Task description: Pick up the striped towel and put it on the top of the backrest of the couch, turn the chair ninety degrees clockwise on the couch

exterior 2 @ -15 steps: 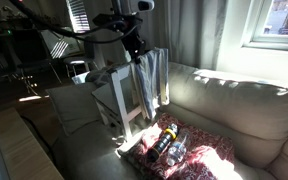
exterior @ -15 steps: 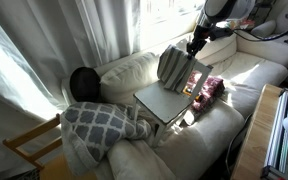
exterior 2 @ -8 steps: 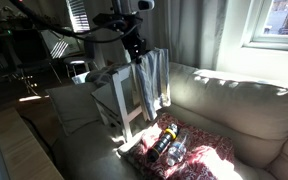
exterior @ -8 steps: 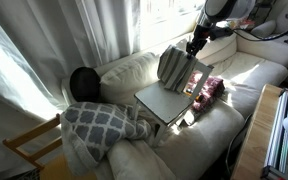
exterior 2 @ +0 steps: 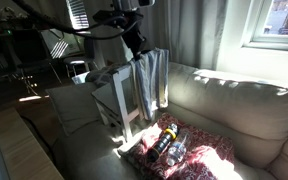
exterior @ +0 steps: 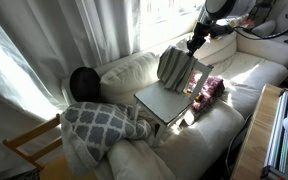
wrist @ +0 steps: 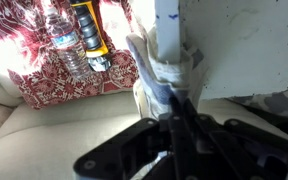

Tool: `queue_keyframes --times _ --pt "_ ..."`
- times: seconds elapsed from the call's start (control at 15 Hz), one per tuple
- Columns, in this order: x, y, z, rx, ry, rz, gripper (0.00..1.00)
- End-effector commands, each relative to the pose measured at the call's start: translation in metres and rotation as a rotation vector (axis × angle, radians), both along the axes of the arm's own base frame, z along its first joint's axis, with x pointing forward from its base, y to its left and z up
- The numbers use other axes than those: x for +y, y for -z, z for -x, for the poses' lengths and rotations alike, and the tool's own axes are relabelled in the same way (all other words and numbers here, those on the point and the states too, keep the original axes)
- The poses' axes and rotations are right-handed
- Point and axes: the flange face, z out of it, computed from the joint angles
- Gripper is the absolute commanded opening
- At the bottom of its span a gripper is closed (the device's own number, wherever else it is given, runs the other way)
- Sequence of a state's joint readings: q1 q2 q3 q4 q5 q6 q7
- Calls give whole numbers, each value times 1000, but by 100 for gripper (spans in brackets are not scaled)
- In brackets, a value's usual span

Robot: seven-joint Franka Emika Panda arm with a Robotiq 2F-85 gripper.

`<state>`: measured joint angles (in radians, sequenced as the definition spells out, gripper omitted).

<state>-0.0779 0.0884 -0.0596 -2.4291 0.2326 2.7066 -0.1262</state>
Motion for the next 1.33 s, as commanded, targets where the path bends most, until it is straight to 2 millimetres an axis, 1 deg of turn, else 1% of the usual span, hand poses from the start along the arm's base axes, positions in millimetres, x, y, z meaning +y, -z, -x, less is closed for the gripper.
queue_keyframes --times 0.0,0.13,0.27,0.4,0.53,0.67,0.73,0.93,1.07,1.2,1.27 --pt "-2 -5 2 -2 9 11 0" --pt "-2 -11 1 -7 10 13 1" --pt "1 -26 -1 -19 11 2 1" --pt "9 -52 -4 -26 7 -20 1" --pt "22 -82 -8 -20 2 -50 1" --pt "37 -113 -15 -10 -5 -85 1" --pt "49 -131 -21 -7 -12 -116 1" --pt "84 -170 -43 -22 8 -153 1" --pt "108 -187 -61 -44 48 -189 1" --pt "127 -194 -83 -72 111 -238 1" --pt "135 -198 -90 -77 142 -270 1"
